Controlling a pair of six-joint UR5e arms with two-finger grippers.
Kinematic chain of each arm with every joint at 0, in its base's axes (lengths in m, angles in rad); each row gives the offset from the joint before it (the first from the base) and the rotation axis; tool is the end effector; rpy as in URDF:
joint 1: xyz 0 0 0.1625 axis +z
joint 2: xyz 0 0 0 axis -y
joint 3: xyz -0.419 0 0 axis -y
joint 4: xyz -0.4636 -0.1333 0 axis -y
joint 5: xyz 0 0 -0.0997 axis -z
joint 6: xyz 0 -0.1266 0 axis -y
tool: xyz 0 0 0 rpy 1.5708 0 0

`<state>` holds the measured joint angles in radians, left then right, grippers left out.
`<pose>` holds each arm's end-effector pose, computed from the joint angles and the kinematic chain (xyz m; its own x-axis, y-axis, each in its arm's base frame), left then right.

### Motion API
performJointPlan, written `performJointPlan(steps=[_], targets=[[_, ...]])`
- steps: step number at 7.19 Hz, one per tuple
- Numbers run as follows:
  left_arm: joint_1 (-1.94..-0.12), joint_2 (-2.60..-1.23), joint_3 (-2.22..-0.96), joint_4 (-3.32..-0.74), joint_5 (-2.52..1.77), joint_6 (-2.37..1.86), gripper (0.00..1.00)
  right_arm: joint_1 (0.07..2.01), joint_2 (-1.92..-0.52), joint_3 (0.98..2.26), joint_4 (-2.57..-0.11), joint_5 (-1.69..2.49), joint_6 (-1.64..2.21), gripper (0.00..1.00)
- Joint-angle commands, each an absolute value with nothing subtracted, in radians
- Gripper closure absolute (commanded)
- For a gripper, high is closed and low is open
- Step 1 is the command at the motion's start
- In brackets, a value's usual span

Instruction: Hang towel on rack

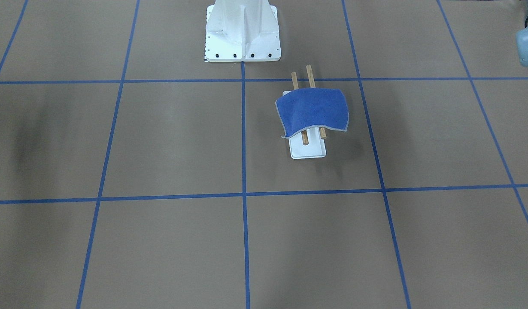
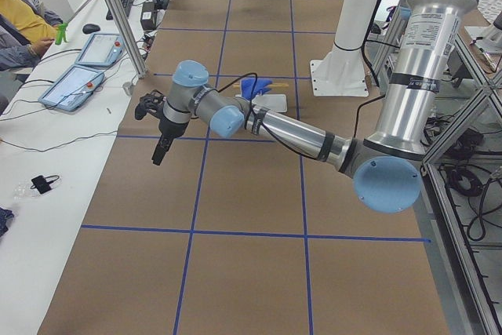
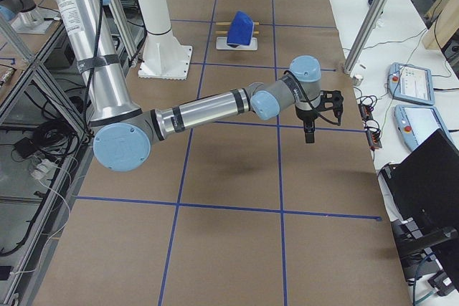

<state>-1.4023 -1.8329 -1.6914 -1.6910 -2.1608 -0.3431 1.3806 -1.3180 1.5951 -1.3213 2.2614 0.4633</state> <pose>0.0515 -0.6776 0.4382 0.7785 0.0896 -0.6212 0.1221 0.9492 0.2899 -0.0780 -0.6835 0.4756 0.6961 -0.0322 0.7173 -0.1650 0.9651 0.2035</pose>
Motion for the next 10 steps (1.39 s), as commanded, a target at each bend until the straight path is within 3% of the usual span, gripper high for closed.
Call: performJointPlan(steps=[1,3,10], targets=[[-1.433,-1.841,-1.693,-1.516,-2.343,-0.313,0.02,1.449,-1.325,1.6,-1.519,2.35,0.13,0.0],[-1.428,-1.745,-1.733,-1.518,-2.355,-0.292,0.02,1.456,-1.324,1.598,-1.574,2.4,0.078,0.0],[-1.425,-1.726,-1.714,-1.655,-2.35,-0.285,0.02,1.451,-1.342,1.635,-1.583,2.45,0.092,0.0]])
